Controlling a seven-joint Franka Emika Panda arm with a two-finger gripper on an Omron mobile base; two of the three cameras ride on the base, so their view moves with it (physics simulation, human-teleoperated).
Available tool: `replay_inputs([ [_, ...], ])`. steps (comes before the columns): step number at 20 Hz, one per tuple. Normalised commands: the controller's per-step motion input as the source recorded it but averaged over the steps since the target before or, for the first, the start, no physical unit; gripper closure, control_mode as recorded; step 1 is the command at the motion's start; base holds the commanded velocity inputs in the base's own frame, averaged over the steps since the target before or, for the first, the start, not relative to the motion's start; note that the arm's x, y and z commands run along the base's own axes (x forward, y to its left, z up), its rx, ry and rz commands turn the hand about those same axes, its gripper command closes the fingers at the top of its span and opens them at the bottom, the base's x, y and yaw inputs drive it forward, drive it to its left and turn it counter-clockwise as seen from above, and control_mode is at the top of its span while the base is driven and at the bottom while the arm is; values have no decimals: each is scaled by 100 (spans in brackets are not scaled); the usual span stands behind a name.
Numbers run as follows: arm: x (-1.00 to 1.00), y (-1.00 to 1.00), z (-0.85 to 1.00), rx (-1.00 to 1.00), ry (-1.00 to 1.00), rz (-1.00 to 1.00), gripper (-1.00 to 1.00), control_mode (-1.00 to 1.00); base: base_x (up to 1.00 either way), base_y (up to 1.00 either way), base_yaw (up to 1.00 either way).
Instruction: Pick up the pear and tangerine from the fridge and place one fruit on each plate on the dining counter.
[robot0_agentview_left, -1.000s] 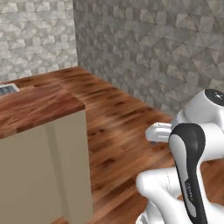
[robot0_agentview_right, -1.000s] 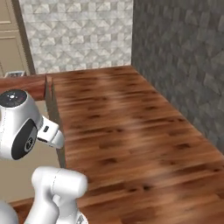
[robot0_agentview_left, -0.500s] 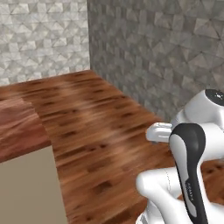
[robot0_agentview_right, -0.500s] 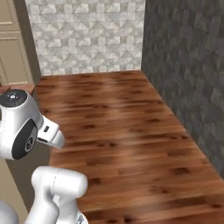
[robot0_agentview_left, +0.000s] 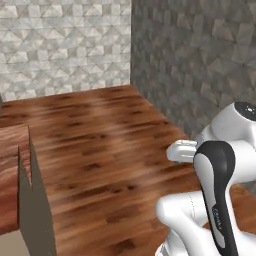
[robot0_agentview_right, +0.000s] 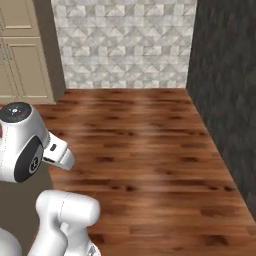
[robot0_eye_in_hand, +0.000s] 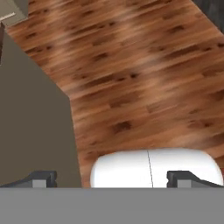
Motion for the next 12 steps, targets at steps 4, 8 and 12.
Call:
replay_inputs([
  [4,0,0,0,0,0,0,-100,100,100,-35,38],
  [8,0,0,0,0,0,0,-100,100,100,-35,41],
  [12,0,0,0,0,0,0,-100,100,100,-35,44],
])
